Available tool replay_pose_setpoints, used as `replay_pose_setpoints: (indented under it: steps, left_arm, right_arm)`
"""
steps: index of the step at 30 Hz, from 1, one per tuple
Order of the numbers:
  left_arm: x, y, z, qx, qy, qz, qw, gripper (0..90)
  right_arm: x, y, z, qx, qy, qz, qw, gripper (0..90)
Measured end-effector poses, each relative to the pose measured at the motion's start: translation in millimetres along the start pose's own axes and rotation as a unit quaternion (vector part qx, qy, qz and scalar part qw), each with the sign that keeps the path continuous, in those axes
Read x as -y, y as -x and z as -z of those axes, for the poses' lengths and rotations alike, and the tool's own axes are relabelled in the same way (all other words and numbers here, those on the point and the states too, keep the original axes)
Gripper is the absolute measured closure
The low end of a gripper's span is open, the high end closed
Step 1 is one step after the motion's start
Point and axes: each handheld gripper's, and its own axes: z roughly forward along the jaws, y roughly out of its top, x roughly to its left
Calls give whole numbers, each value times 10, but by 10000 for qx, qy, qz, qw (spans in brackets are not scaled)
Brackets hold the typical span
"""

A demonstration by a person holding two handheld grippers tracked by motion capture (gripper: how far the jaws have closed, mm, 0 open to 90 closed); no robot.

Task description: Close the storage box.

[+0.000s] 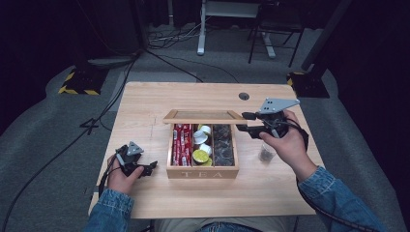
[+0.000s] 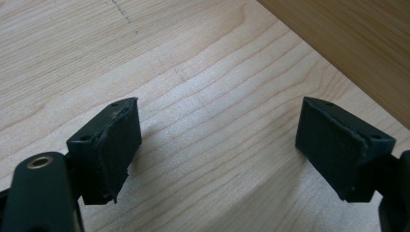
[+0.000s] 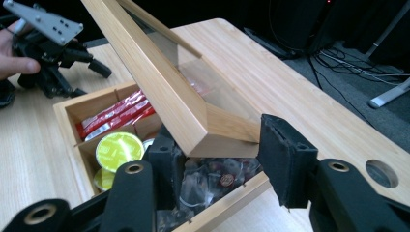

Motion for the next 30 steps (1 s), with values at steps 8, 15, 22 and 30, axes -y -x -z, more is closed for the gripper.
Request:
replay_pose_setpoints:
  steps: [8,15,22,30]
  left_arm:
    - [0,-1,-1,10,2,0,10000,168]
    - [1,0,-2,7,7,1,10000,168]
    - [1,0,-2,6,8,4,10000,167]
    - [0,-1,-1,5,3,-5,10000,167]
  right_arm:
    - [170,-95,-27,-108,-46,-116,9999,468]
    - [304,-181,-55,-104,-80,-76,9999,445]
    - [454,-294,-93,-14,-173,66,9998,423]
    - [619,-419,-140,60,-274,213,9994,398]
